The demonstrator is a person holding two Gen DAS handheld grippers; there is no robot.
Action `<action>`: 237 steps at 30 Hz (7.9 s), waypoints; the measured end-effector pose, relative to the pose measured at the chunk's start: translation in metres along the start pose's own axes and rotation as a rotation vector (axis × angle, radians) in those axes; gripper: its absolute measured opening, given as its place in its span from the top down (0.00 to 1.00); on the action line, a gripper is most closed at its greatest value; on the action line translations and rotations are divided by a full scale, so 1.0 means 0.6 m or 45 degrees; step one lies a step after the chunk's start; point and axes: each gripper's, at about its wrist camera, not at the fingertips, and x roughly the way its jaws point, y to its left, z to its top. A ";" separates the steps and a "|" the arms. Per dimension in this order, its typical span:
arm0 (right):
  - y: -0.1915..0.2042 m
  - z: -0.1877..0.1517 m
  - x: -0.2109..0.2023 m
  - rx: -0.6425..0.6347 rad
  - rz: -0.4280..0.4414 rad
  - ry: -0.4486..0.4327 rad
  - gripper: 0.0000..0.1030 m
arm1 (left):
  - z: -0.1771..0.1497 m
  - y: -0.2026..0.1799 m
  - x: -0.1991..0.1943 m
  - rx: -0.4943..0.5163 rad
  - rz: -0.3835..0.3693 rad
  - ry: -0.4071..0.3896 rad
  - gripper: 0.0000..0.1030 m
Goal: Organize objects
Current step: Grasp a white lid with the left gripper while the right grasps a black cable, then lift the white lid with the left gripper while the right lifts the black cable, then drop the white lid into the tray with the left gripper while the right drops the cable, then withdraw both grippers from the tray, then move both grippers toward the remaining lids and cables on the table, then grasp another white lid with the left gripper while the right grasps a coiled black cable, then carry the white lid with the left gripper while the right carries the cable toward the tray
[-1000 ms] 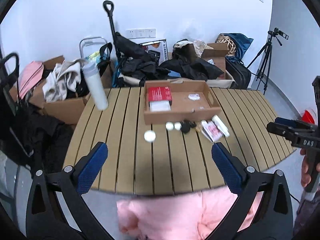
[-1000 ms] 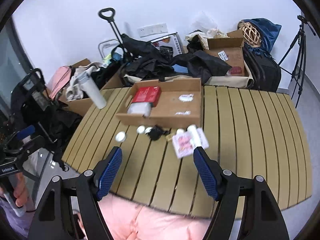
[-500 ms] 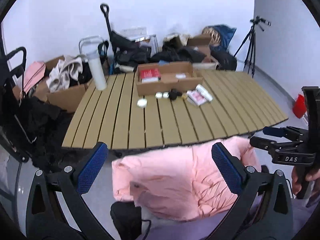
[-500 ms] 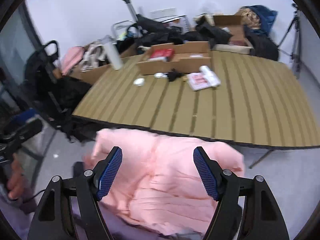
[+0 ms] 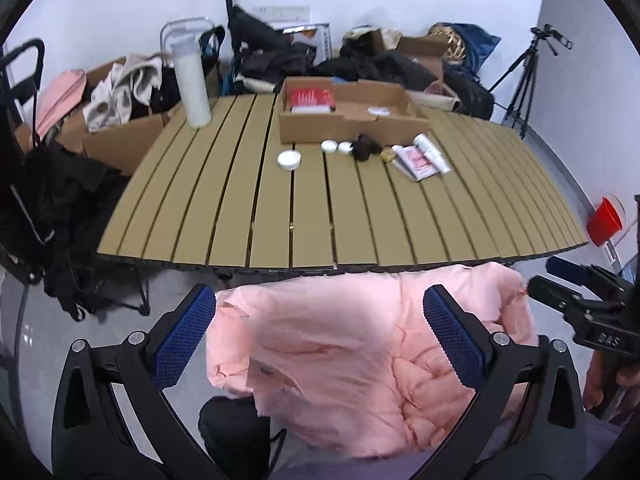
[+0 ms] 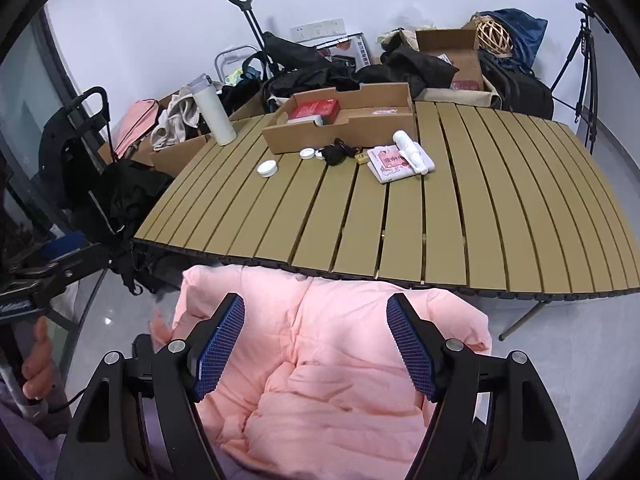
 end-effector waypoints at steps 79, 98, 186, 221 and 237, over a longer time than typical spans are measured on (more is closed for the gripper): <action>-0.015 0.078 0.028 -0.136 -0.063 -0.001 0.62 | 0.093 0.011 0.017 0.002 -0.172 -0.064 0.64; -0.175 0.642 0.336 -0.162 0.149 0.302 0.62 | 0.617 -0.032 0.449 0.062 -0.167 0.245 0.64; -0.039 0.199 0.260 -0.484 0.057 -0.043 0.27 | 0.174 0.004 0.304 0.277 -0.089 -0.222 0.22; -0.059 0.312 0.485 -0.421 0.039 0.071 0.60 | 0.235 0.010 0.429 0.086 -0.239 -0.044 0.76; -0.026 0.156 0.117 -0.304 -0.223 -0.058 0.60 | 0.092 -0.014 0.073 0.084 -0.267 -0.274 0.75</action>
